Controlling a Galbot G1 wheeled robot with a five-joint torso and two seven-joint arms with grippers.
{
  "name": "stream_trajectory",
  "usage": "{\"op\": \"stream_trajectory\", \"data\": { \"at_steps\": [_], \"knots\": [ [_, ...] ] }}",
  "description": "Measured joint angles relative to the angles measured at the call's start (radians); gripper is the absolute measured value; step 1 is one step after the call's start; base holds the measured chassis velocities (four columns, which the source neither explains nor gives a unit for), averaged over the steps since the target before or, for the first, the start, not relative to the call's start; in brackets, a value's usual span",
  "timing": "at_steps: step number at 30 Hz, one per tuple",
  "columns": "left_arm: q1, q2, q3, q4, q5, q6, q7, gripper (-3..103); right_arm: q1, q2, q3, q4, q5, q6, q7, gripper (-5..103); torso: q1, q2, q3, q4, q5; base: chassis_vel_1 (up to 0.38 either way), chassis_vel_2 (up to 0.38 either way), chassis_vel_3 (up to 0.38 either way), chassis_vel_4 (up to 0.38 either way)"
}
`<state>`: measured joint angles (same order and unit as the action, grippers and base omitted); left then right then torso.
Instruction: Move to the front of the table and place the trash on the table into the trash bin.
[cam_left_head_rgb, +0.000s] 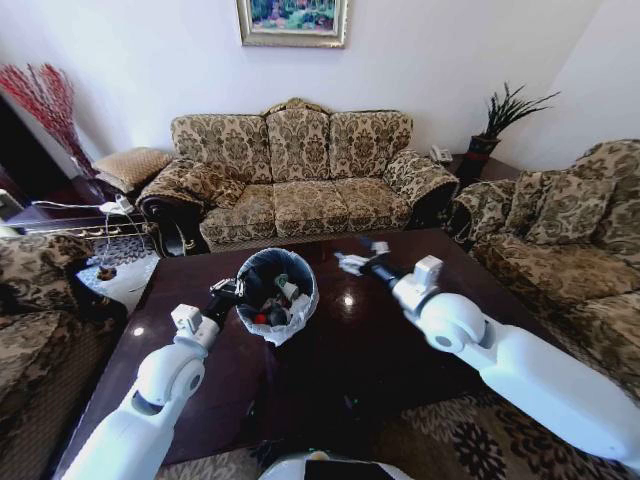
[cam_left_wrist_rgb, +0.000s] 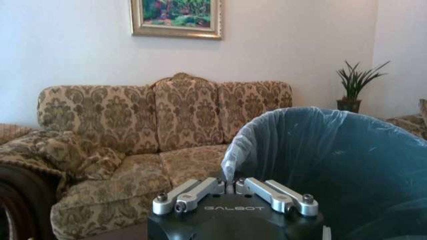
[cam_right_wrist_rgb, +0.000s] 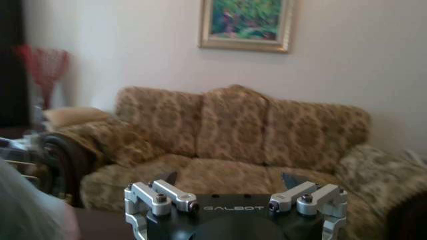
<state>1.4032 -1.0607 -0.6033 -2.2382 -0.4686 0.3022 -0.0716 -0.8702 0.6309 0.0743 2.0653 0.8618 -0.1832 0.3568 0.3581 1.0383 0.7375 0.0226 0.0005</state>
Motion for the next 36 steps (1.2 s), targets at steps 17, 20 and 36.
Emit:
{"op": "stream_trajectory", "data": {
  "at_steps": [17, 20, 36],
  "knots": [
    [0.03, -0.03, -0.004, -0.025, -0.001, -0.021, -0.011, 3, -0.58, 0.314, 0.645, -0.08, -0.247, 0.026, -0.294, 100, 0.0, 0.0, 0.0, 0.0004, -0.0006, 0.0, 0.0, 0.0, 0.0],
    [0.033, -0.03, -0.005, -0.029, -0.001, -0.021, -0.014, 3, -0.584, 0.321, 0.651, -0.08, -0.25, 0.026, -0.303, 100, 0.0, 0.0, 0.0, 0.0003, -0.0005, 0.0, 0.0, 0.0, 0.0],
    [0.061, -0.053, -0.02, -0.056, 0.055, -0.038, -0.028, 3, -0.565, 0.333, 0.621, -0.073, -0.267, 0.001, -0.321, 100, 0.0, 0.0, 0.0, 0.0, 0.0, -0.155, -0.146, 0.15, 0.144]
  ]
}}
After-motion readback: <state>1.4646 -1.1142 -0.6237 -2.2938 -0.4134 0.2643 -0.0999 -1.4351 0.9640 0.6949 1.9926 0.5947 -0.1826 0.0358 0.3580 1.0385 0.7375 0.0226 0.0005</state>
